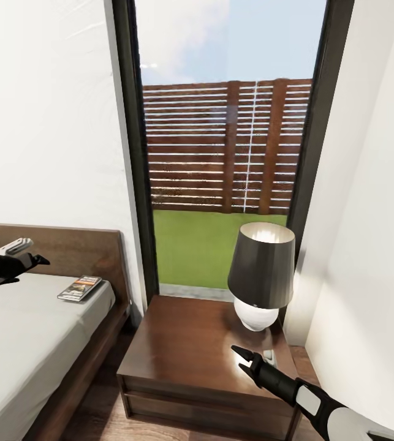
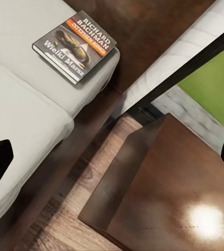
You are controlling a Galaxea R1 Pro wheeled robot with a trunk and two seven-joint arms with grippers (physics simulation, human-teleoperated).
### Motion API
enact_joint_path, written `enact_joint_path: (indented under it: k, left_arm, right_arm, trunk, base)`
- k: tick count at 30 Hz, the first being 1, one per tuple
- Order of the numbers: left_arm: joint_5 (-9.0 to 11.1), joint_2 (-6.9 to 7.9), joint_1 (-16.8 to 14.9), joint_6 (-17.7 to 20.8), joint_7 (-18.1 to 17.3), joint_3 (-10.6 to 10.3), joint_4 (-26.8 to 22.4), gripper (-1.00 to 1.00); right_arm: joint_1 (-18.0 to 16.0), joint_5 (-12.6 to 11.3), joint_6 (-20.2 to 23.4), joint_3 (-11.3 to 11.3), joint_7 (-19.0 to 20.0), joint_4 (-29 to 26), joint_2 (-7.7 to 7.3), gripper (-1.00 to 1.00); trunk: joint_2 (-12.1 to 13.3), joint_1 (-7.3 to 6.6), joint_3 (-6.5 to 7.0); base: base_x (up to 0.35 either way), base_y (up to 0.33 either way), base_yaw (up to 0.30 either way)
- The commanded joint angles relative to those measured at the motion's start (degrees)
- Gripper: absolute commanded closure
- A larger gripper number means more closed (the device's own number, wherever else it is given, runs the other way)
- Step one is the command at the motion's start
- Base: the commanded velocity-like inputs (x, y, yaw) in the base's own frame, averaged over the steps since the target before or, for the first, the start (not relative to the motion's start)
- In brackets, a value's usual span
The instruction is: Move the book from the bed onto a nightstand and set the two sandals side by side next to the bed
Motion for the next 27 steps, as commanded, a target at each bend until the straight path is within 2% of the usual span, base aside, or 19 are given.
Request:
enact_joint_path:
  k: [1, 17, 27]
  left_arm:
    - [-0.61, -0.07, -0.04, 0.24, -0.53, 0.3, -0.02, -1.0]
    - [-0.61, -0.16, -0.07, 0.18, -0.53, 0.29, -0.05, -1.0]
    - [-0.61, -0.15, -0.06, 0.24, -0.53, 0.29, -0.05, -1.0]
  right_arm:
    - [-0.03, 0.13, 0.53, -0.46, 0.12, 0.0, -0.01, -1.0]
    - [-0.03, 0.2, 0.6, -0.42, 0.12, 0.02, -0.02, -1.0]
    - [-0.03, 0.21, 0.61, -0.41, 0.12, 0.02, -0.02, -1.0]
  trunk:
    - [-0.03, -0.01, -0.06]
    - [-0.03, -0.01, -0.46]
    - [-0.03, -0.01, -0.75]
  base:
    - [0.0, 0.0, 0.05]
    - [0.001, 0.0, 0.165]
    - [0.074, 0.0, 0.165]
